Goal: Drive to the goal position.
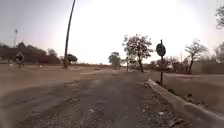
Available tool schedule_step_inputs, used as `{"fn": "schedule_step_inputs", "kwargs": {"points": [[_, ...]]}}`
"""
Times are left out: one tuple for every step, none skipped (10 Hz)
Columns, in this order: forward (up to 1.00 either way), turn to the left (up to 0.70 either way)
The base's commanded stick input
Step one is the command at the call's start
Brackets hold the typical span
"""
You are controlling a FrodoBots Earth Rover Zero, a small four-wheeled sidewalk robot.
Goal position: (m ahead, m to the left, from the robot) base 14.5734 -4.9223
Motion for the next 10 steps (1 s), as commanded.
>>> {"fn": "schedule_step_inputs", "kwargs": {"points": [[0.70,0.00],[0.70,0.00],[0.70,0.00],[0.70,0.00],[0.70,0.00],[0.70,0.00],[0.70,0.00],[0.70,0.00],[0.70,0.00],[0.70,0.00]]}}
